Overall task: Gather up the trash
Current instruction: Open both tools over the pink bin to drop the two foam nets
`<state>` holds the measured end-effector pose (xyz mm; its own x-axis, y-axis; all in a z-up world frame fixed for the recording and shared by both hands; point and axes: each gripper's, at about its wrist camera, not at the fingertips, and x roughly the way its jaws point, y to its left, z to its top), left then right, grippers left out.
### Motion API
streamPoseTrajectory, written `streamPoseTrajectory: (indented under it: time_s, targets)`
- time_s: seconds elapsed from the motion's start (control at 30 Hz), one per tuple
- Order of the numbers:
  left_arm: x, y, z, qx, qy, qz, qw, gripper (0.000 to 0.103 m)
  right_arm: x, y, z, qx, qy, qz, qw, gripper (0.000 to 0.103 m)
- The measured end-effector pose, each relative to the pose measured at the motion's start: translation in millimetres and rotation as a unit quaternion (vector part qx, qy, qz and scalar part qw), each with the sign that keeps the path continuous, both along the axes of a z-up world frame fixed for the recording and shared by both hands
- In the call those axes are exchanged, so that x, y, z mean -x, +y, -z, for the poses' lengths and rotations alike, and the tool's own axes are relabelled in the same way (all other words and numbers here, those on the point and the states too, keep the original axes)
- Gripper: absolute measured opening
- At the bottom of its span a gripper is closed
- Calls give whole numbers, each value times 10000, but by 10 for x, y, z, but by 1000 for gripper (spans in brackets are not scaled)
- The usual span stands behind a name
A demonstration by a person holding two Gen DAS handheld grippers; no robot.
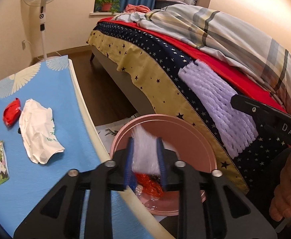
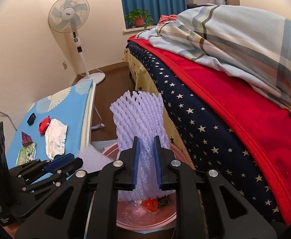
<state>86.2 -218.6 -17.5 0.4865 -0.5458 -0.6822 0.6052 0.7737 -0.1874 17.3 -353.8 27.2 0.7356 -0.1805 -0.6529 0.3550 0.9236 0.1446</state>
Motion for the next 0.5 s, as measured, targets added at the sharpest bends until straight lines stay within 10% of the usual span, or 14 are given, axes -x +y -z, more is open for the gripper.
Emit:
streamPoseTrajectory:
  time_s: [0.5]
  targets:
    - [14,135,-112,105,-151,-164,9997,27,21,-11,-29,-18,-82,54,10000,37]
